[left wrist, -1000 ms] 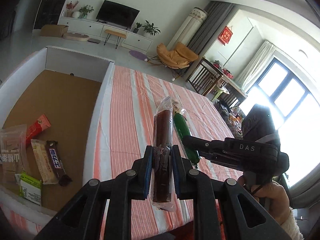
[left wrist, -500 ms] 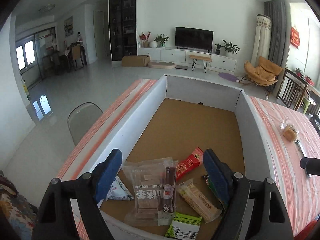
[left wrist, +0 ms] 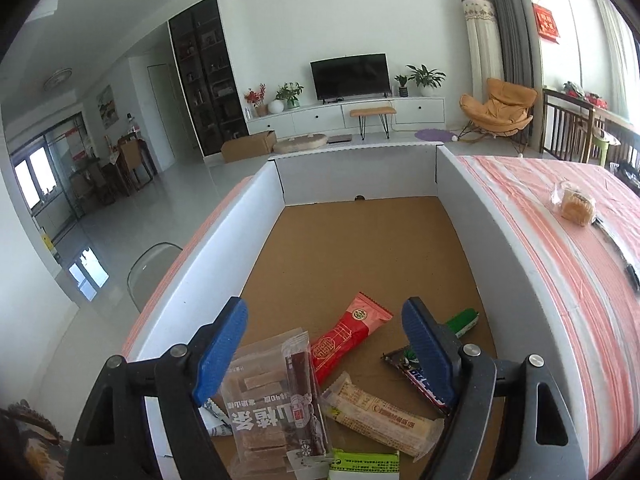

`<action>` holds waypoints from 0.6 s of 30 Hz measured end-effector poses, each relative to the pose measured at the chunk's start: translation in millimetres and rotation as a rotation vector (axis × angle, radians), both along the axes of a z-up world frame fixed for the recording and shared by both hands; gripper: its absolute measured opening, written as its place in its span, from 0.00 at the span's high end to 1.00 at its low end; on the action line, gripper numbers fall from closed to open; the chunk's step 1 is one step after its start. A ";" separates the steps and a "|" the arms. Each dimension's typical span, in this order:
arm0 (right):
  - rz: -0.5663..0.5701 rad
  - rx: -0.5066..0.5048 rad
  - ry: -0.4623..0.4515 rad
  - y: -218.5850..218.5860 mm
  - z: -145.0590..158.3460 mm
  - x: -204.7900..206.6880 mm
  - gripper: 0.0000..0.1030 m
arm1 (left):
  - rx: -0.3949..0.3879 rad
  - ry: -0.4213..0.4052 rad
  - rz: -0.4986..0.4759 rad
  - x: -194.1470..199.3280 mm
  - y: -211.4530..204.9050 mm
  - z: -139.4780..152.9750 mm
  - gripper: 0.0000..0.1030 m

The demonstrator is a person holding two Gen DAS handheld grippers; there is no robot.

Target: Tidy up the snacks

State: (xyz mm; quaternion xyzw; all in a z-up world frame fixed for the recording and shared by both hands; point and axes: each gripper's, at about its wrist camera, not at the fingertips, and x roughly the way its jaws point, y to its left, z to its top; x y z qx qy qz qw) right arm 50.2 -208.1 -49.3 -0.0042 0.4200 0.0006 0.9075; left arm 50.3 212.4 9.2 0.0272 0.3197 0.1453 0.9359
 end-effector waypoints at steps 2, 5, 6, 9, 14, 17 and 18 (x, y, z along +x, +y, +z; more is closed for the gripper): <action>-0.023 0.028 -0.042 -3.1 14.6 -4.5 0.34 | -0.046 -0.011 0.021 -2.4 0.5 1.8 0.21; -0.062 0.013 -0.101 -1.9 20.7 -4.0 0.29 | -0.086 -0.035 0.011 -5.5 -19.8 14.9 0.21; -0.077 0.008 -0.109 -2.3 21.9 -4.6 0.28 | -0.075 -0.061 -0.012 -8.8 -32.8 22.1 0.19; -0.125 0.029 -0.136 -12.1 18.7 3.9 0.28 | -0.074 -0.147 -0.138 -21.4 -80.7 45.6 0.03; -0.232 0.104 -0.142 -36.3 16.5 0.7 0.28 | -0.136 -0.142 -0.433 -21.3 -174.6 67.7 0.00; -0.294 0.178 -0.161 -52.9 16.3 -5.4 0.28 | -0.202 -0.033 -0.582 -5.8 -227.0 57.4 0.00; -0.318 0.202 -0.173 -58.8 16.6 -8.2 0.28 | -0.227 0.013 -0.618 2.9 -243.9 49.2 0.00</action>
